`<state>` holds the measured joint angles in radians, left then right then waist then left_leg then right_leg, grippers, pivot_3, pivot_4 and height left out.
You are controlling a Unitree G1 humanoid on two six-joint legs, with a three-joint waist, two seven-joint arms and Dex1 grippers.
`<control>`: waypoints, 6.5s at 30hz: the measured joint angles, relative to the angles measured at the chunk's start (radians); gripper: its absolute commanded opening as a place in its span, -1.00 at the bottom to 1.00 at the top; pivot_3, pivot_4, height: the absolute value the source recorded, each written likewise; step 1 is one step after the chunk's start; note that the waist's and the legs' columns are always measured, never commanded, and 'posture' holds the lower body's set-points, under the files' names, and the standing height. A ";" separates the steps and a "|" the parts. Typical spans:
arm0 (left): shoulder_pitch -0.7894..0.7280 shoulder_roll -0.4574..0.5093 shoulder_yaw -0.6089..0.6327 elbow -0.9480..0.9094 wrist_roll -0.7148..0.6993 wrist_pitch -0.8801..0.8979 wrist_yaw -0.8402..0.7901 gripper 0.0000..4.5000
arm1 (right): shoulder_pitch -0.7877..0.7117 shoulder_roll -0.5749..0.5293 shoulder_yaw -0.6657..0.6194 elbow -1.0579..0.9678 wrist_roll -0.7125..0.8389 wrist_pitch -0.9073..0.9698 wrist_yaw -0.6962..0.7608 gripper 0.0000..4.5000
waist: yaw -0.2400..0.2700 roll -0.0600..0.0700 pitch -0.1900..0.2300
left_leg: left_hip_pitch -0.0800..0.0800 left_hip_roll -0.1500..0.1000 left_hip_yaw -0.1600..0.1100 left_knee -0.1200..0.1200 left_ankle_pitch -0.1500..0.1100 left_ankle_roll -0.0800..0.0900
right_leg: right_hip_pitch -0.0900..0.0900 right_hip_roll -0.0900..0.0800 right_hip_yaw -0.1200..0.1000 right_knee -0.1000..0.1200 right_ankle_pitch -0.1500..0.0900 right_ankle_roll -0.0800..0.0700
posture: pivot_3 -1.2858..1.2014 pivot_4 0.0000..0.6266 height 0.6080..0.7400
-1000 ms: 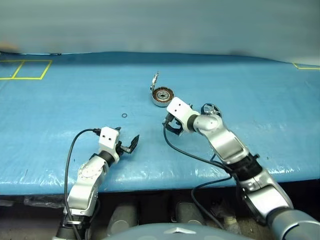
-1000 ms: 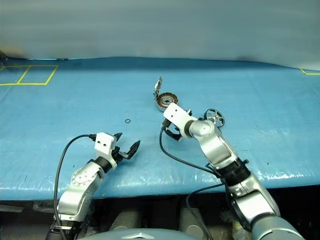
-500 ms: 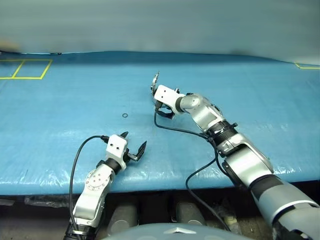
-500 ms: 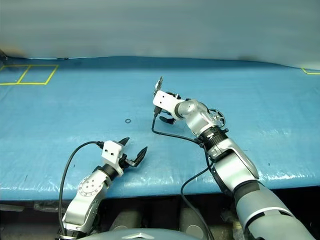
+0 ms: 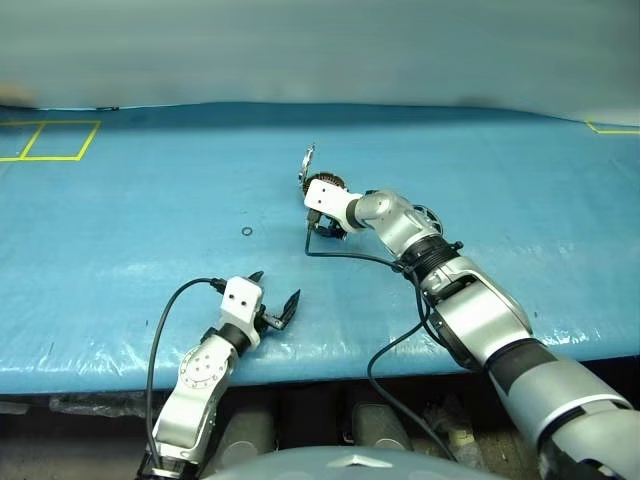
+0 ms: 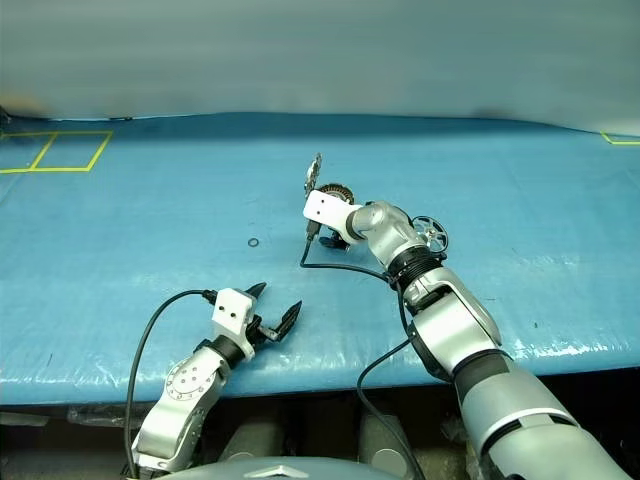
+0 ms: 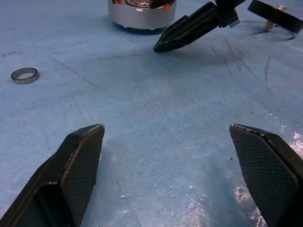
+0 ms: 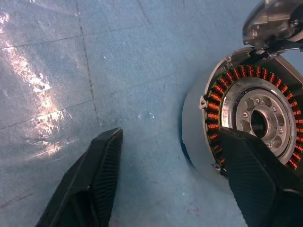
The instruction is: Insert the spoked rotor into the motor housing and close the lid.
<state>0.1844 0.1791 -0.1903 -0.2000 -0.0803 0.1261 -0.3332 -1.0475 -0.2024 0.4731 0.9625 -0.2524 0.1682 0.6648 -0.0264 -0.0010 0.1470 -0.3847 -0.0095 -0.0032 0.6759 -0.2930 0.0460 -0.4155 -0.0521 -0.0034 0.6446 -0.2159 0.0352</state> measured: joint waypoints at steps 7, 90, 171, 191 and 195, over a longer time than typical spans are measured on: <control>0.001 0.000 -0.003 0.000 0.003 0.000 0.012 1.00 | -0.007 0.011 -0.023 0.022 -0.021 -0.018 -0.006 -0.39 | -0.002 0.000 0.000 | 0.000 0.000 0.000 -0.002 0.000 -0.001 | -0.001 -0.001 0.000 0.000 0.000 0.000 | 0.03 -0.52 1.00; 0.011 0.019 0.084 0.014 -0.009 -0.042 0.005 1.00 | 0.633 0.365 -0.327 -1.353 0.375 1.346 -0.577 -1.00 | 0.013 0.001 -0.009 | 0.004 -0.002 -0.004 -0.011 0.002 -0.004 | 0.001 0.001 -0.012 -0.002 -0.003 -0.003 | 0.03 -0.52 1.00; -0.817 0.168 0.153 1.070 0.041 -0.223 -0.260 0.20 | 1.294 -0.025 -0.244 -1.431 0.262 0.081 -0.453 -0.12 | 0.016 -0.008 -0.003 | 0.003 -0.001 -0.002 -0.001 0.002 -0.002 | 0.005 0.009 -0.009 0.000 -0.004 0.003 | 0.03 -0.52 1.00; -0.495 0.249 0.158 0.636 0.016 -0.131 -0.314 -0.71 | 1.299 -0.014 -0.242 -1.431 0.225 0.081 -0.450 -0.12 | 0.015 -0.006 -0.005 | 0.006 0.002 0.000 0.004 0.002 -0.001 | 0.007 0.004 -0.004 0.002 -0.001 0.001 | 0.03 -0.52 1.00; -0.408 0.255 0.116 0.452 -0.011 -0.034 -0.373 -0.71 | 1.301 -0.011 -0.242 -1.432 0.224 0.081 -0.447 -0.12 | 0.026 -0.006 -0.005 | 0.006 0.001 -0.001 0.004 0.001 0.000 | 0.005 0.000 -0.006 0.001 -0.002 0.000 | 0.03 -0.52 1.00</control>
<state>-0.2233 0.4343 -0.0744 0.2520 -0.0909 0.0925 -0.7063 0.2538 -0.2130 0.2307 -0.4691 -0.0285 0.2492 0.2174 -0.0007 -0.0069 0.1420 -0.3788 -0.0088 -0.0043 0.6800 -0.2922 0.0462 -0.4103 -0.0516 -0.0099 0.6451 -0.2180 0.0349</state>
